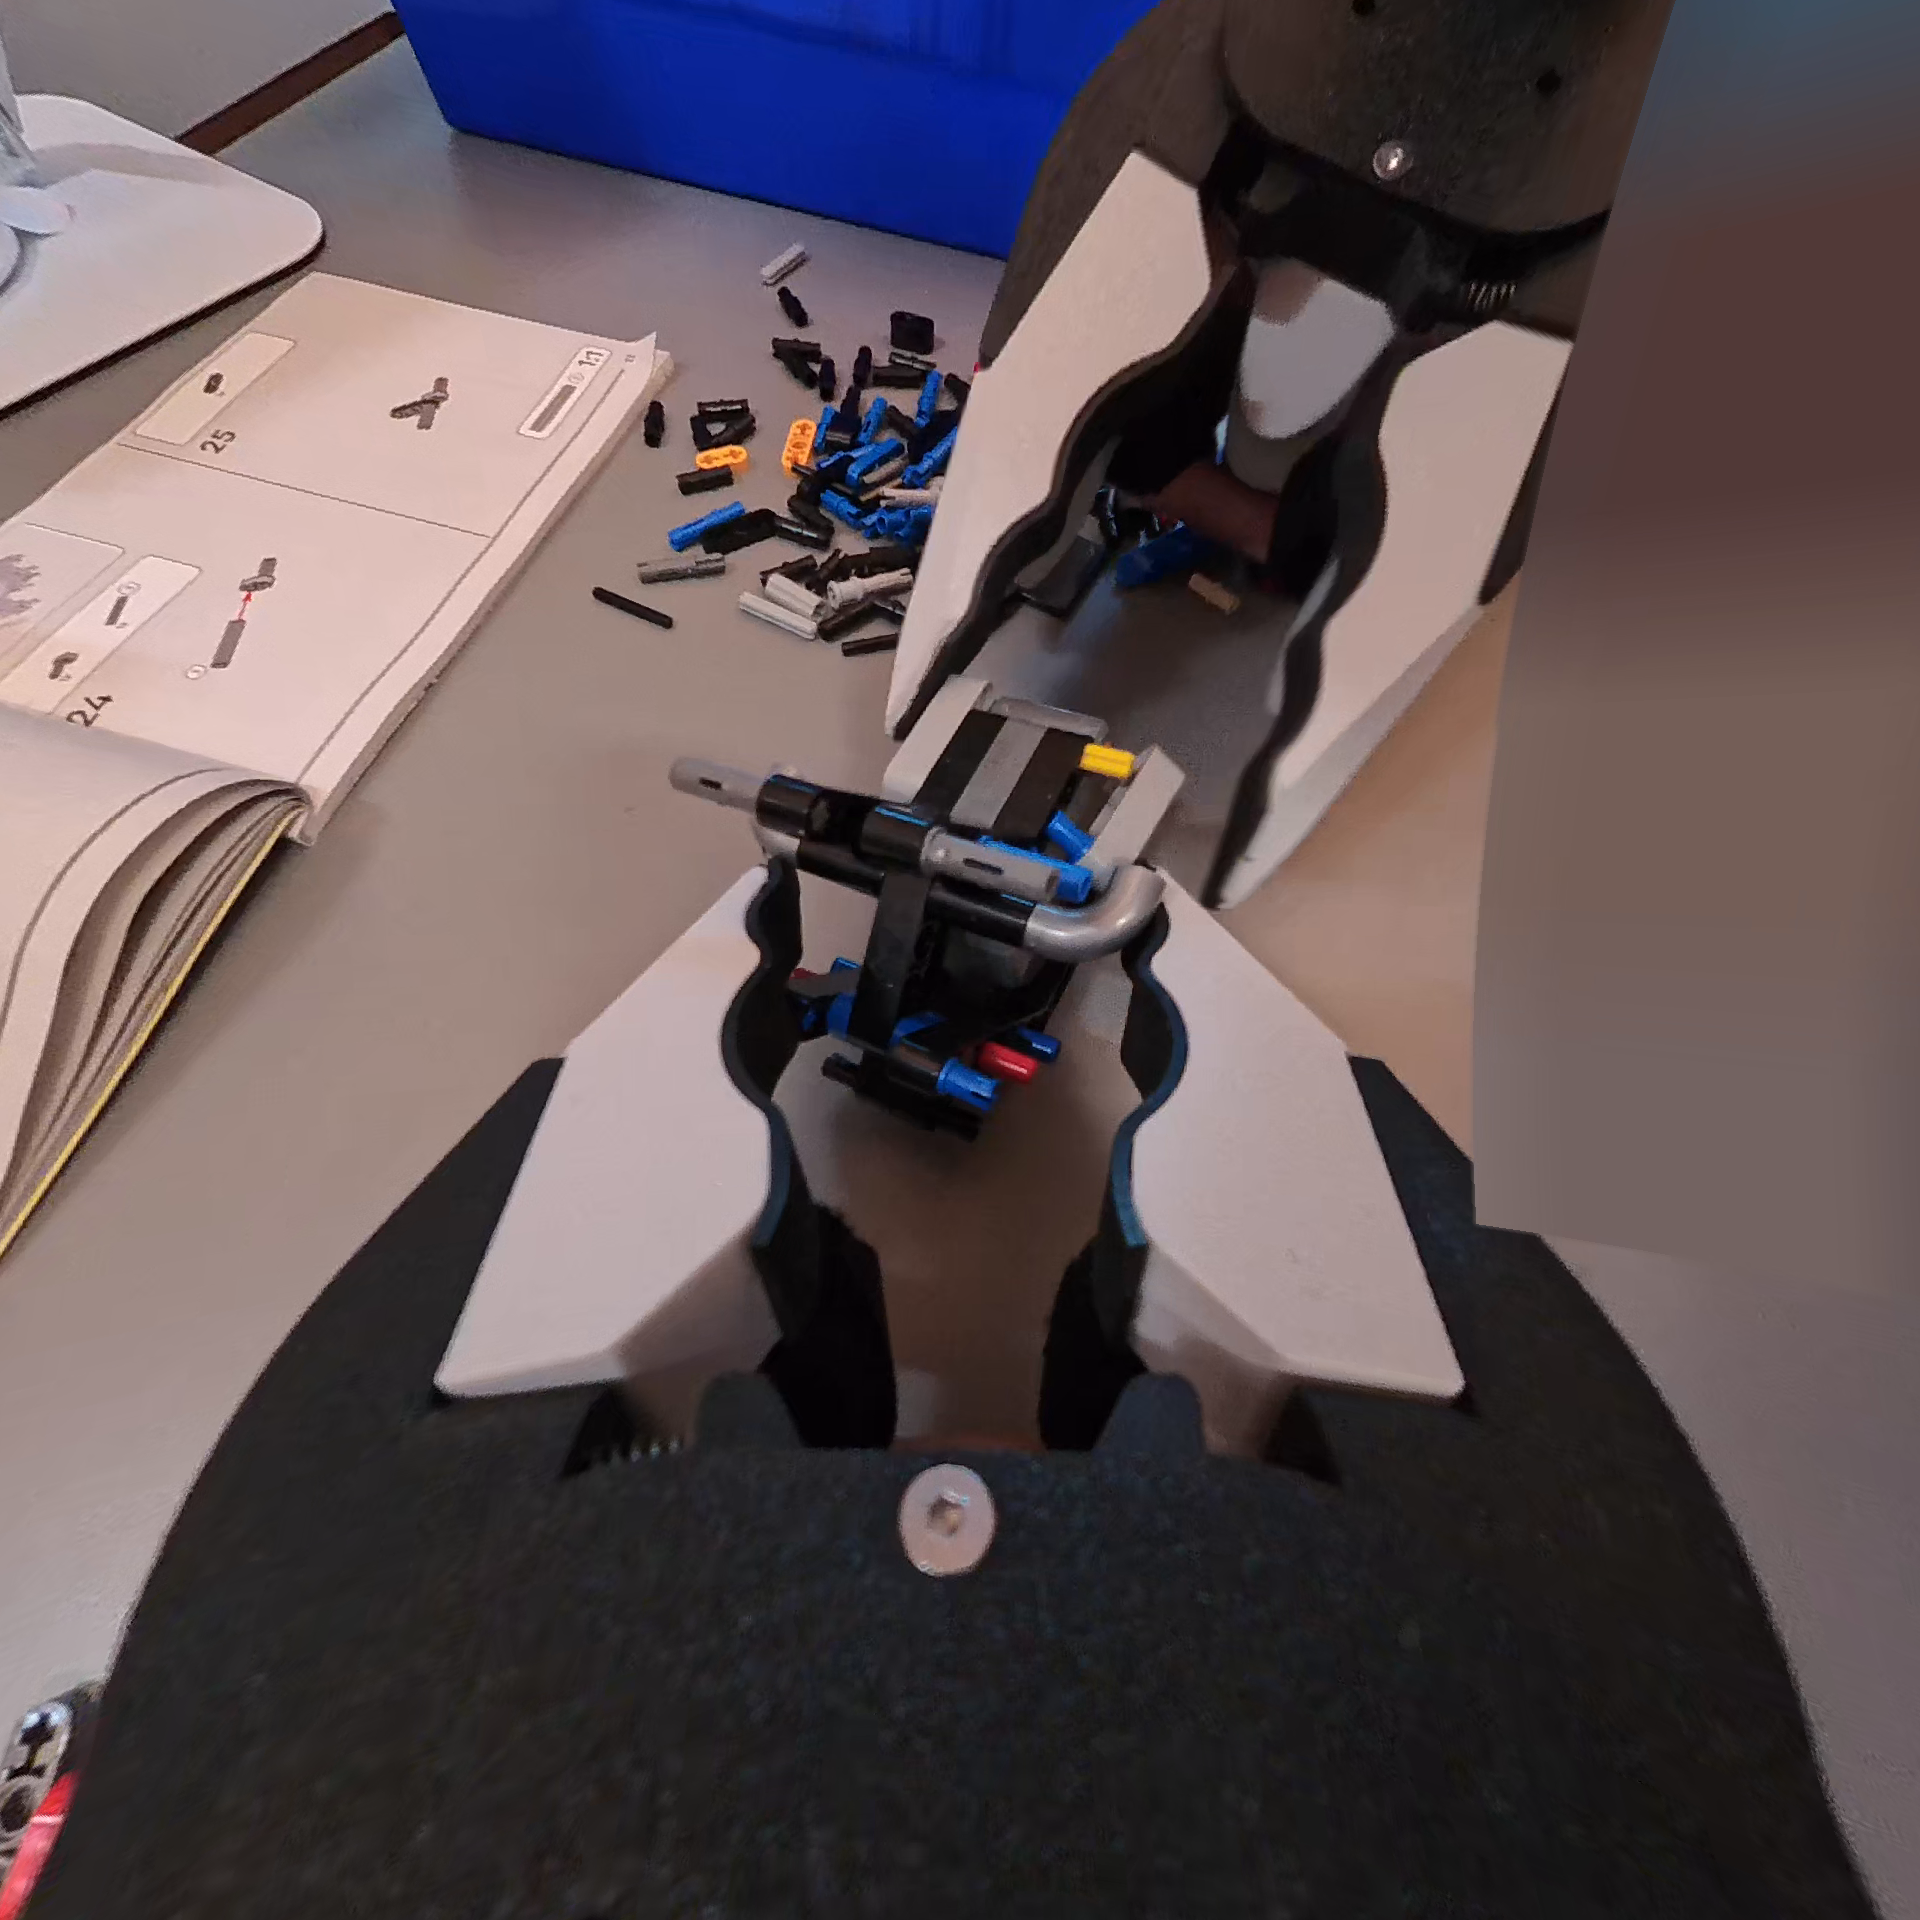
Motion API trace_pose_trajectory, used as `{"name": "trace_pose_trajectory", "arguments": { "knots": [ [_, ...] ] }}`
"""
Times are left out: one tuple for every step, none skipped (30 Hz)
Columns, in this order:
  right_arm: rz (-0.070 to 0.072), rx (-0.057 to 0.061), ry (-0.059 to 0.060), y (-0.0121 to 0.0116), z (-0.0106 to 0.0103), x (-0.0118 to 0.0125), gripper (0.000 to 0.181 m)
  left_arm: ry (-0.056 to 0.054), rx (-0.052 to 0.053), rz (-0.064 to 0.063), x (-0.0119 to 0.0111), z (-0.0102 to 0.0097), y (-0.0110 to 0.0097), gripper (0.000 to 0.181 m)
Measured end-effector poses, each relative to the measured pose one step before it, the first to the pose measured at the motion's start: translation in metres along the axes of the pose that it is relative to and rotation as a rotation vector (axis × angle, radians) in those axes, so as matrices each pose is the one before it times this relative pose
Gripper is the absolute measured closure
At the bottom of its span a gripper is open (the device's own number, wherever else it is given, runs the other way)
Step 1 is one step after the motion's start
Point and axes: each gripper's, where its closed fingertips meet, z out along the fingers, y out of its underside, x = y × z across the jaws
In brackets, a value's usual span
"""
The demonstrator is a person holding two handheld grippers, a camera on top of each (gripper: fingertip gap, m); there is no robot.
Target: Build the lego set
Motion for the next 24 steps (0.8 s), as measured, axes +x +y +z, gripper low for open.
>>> {"name": "trace_pose_trajectory", "arguments": {
  "knots": [
    [0.0099, 0.0008, -0.0094, -0.00051, -0.00032, -0.00097, 0.114, 0.0002, -0.0002, 0.0005, 0.00013, 0.0, 0.00003, 0.12],
    [0.0075, -0.0001, -0.003, 0.00014, -0.00045, 0.0002, 0.117, 0.0026, 0.0005, 0.0012, 0.00036, -0.00002, -0.00004, 0.121],
    [0.0067, 0.0026, -0.0062, 0.0, -0.00065, 0.00012, 0.12, 0.0011, -0.0002, 0.0032, 0.00055, 0.00012, -0.00001, 0.121],
    [0.0154, 0.006, -0.0111, -0.0005, -0.00093, -0.00013, 0.122, 0.0001, -0.0016, 0.0054, 0.00059, 0.00018, 0.00023, 0.121],
    [0.0271, 0.0058, -0.0132, -0.00063, -0.00079, 0.00022, 0.124, -0.0022, -0.0014, 0.0063, 0.00041, 0.00022, 0.00008, 0.121],
    [0.0316, 0.0055, -0.0219, -0.00103, -0.00061, -0.00083, 0.123, -0.0044, -0.0009, 0.0066, 0.00016, 0.00026, 0.00012, 0.121],
    [0.0326, 0.0059, -0.0225, -0.00112, -0.00092, -0.00066, 0.124, -0.0041, -0.0009, 0.0063, 0.00009, 0.00018, 0.00003, 0.121],
    [0.0349, 0.003, -0.0162, -0.00065, -0.0011, 0.00065, 0.127, -0.0023, -0.0017, 0.0059, 0.00035, 0.0003, 0.00014, 0.121],
    [0.035, 0.0057, -0.0207, -0.00103, -0.00109, -0.00024, 0.129, -0.0019, -0.0019, 0.0068, 0.00048, 0.00034, 0.00025, 0.122],
    [0.0396, 0.0097, -0.0192, -0.00128, -0.00093, 0.00006, 0.131, -0.0023, -0.0025, 0.007, 0.0005, 0.00025, 0.00036, 0.122],
    [0.0375, 0.0053, -0.0093, -0.00039, -0.00028, 0.00157, 0.136, -0.0039, 0.0003, 0.0064, 0.00021, 0.00003, -0.00015, 0.122],
    [0.0228, 0.0034, -0.004, -0.0004, 0.0002, 0.00163, 0.139, -0.0071, 0.0024, 0.0055, -0.00024, 0.00005, -0.00049, 0.122],
    [0.0071, 0.0003, 0.0009, -0.00028, 0.00041, 0.00045, 0.139, -0.0056, 0.0003, 0.0041, -0.00029, 0.00003, -0.00005, 0.122],
    [-0.0123, -0.0024, 0.0082, 0.00016, 0.00057, 0.0001, 0.139, -0.0027, -0.0004, 0.0017, -0.00014, -0.00006, 0.00007, 0.122],
    [-0.0148, -0.0038, 0.0131, 0.00015, 0.00047, 0.00031, 0.139, 0.0003, -0.0011, 0.0015, 0.00014, 0.0, 0.0001, 0.122],
    [-0.0086, -0.0053, 0.0121, 0.00013, 0.00032, 0.00043, 0.139, 0.0014, -0.0009, 0.0035, 0.00051, 0.00004, 0.00017, 0.122],
    [-0.0069, -0.0062, 0.0128, 0.0002, 0.00039, 0.00066, 0.138, -0.0023, 0.0, 0.0047, 0.00019, 0.00007, -0.00005, 0.122],
    [-0.0109, -0.0028, 0.0125, 0.00014, 0.00026, 0.00043, 0.138, -0.0057, 0.0003, 0.0074, -0.00017, -0.00001, -0.00005, 0.122],
    [-0.0132, -0.0005, 0.012, 0.00003, 0.00041, 0.00054, 0.138, -0.0078, -0.0005, 0.0091, -0.00053, 0.00005, 0.00008, 0.122],
    [-0.0095, -0.0006, 0.0089, 0.00012, 0.00032, 0.00067, 0.138, -0.0087, -0.0008, 0.009, -0.00058, 0.00008, 0.00007, 0.122],
    [-0.0002, -0.0024, 0.0026, 0.00019, 0.00014, 0.00013, 0.138, -0.0065, 0.0001, 0.008, -0.00028, 0.00019, -0.00008, 0.122],
    [0.0071, -0.0023, 0.001, -0.00001, 0.00001, 0.00017, 0.138, -0.0048, 0.0004, 0.0035, -0.00027, 0.00006, -0.00001, 0.121],
    [0.0032, 0.0002, 0.0013, 0.0, 0.00015, -0.00001, 0.137, -0.007, 0.0002, -0.0014, -0.00104, 0.00013, -0.00009, 0.121],
    [-0.0105, -0.0029, 0.0001, 0.0006, 0.00046, -0.00104, 0.136, -0.001, 0.0009, -0.0028, -0.00023, 0.0, -0.00018, 0.121]
  ]
}}
